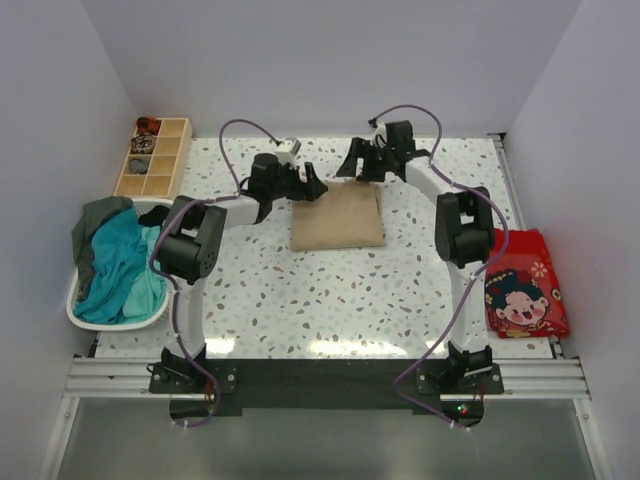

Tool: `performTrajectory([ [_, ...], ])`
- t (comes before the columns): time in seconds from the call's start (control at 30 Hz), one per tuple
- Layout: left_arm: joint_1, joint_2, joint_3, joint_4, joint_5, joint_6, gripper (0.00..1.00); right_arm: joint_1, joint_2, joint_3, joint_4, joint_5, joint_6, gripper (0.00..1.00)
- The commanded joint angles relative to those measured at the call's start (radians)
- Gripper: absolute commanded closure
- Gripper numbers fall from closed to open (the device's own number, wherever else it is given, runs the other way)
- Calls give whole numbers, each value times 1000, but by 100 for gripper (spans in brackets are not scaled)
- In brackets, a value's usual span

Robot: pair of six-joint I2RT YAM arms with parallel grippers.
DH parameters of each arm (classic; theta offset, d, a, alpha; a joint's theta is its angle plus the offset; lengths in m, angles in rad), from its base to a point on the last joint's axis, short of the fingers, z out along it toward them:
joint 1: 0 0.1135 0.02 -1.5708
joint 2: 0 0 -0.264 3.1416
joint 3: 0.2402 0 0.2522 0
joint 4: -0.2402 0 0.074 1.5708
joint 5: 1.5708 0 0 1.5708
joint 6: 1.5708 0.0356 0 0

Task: Fold and stack the t-shirts
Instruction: Smooth out wrinkles on the folded tshirt

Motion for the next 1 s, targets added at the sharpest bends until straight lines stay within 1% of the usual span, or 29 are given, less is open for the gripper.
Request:
performTrajectory([
  [0.0,38,65,32,43,16,-3,12,-19,74,71,-73,56,-27,16],
  [0.17,55,103,32,18,20,-2,12,-36,91,71,-102,121,-45,16],
  [0.27,61,111,27,9,5,5,12,-46,81,62,-124,188,-68,16],
  [0.4,72,111,24,-2,-3,11,12,-68,65,30,-101,187,-76,15],
  [0.53,73,80,-4,36,-3,18,13,-82,28,12,-73,207,-93,15],
  [0.6,73,40,-17,66,19,11,13,-83,-18,-1,-58,190,-114,14],
  [0.67,72,-13,-27,101,37,3,13,-83,-69,-48,-6,182,-117,13],
  [0.7,70,-33,-25,101,28,3,13,-85,-125,-68,11,190,-114,11],
  [0.73,70,-56,-22,86,17,6,13,-83,-161,-124,63,198,-114,10],
  [0.8,68,-118,-16,54,-26,21,12,-82,-221,-175,95,245,-111,9],
  [0.83,70,-133,-2,-7,-38,29,12,-83,-277,-220,112,266,-108,7],
  [0.9,70,-175,-4,-58,-82,46,12,-85,-307,-234,87,312,-99,6],
  [0.93,70,-185,-26,-92,-95,44,12,-83,-317,-229,32,320,-99,6],
  [0.97,70,-213,-48,-97,-107,41,12,-85,-321,-234,13,331,-94,5],
])
